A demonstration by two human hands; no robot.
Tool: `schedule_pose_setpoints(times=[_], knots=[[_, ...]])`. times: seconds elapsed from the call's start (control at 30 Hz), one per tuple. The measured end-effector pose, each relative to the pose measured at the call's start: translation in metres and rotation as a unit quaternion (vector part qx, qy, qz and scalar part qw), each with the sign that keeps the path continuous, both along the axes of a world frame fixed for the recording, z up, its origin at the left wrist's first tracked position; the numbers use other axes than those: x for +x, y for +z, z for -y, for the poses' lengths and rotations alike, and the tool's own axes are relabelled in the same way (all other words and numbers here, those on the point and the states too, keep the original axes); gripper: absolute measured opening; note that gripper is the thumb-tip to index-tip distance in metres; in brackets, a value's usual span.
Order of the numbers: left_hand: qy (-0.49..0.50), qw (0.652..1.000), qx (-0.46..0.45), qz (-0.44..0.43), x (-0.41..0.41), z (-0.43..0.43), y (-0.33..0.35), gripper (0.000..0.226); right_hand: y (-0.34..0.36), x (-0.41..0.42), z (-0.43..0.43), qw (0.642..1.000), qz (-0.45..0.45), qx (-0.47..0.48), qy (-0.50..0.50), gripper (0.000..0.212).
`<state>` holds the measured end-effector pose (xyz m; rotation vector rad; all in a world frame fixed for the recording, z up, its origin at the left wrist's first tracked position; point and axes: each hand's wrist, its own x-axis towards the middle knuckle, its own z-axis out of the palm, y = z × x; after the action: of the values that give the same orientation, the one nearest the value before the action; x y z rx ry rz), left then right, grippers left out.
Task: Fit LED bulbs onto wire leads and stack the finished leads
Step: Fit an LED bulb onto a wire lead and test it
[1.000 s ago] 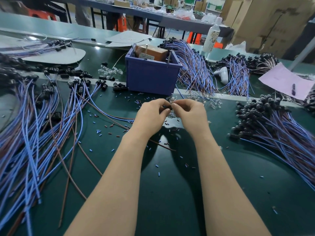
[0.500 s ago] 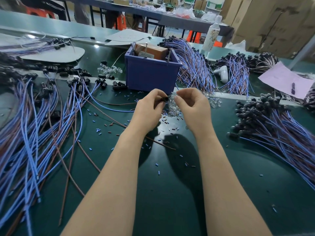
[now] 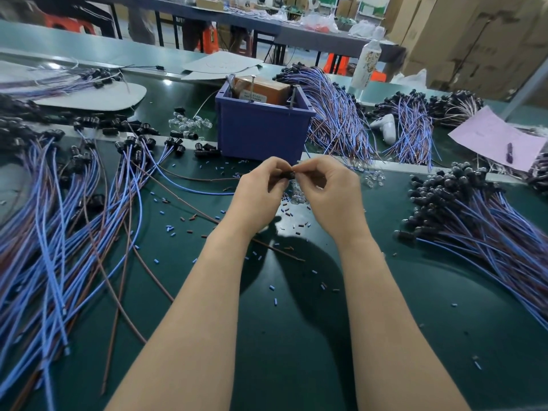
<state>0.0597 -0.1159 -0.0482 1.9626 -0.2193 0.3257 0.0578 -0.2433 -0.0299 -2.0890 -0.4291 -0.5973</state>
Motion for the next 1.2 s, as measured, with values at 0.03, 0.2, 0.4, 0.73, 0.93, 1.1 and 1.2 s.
schedule_pose_setpoints(times=[0.03,0.2,0.4,0.73,0.93,1.1,1.2], knots=[[0.002,1.000,0.004,0.002,0.000,0.000,0.000,0.019,0.000,0.000,0.000,1.000,0.006,-0.014,-0.005,0.014],[0.010,0.999,0.038,0.015,-0.003,0.003,0.003,0.017,0.000,0.002,0.000,0.999,-0.008,-0.031,-0.018,0.014],[0.063,0.989,0.131,0.017,-0.003,0.001,0.008,0.016,-0.001,0.006,0.007,0.964,-0.140,0.222,0.031,0.011],[0.024,0.997,0.069,0.016,-0.004,0.003,0.008,0.011,-0.010,0.010,-0.002,0.858,-0.267,0.431,0.081,0.014],[0.075,0.994,0.081,0.010,-0.001,0.008,0.004,0.013,-0.011,0.011,-0.004,0.861,-0.278,0.419,0.071,0.012],[0.114,0.984,0.102,0.094,-0.004,0.015,0.010,0.019,-0.006,0.010,0.000,0.919,-0.195,0.344,0.006,0.011],[-0.034,0.999,0.015,0.001,-0.008,0.019,0.016,0.035,-0.002,0.013,0.011,0.865,-0.192,0.463,-0.031,0.013]])
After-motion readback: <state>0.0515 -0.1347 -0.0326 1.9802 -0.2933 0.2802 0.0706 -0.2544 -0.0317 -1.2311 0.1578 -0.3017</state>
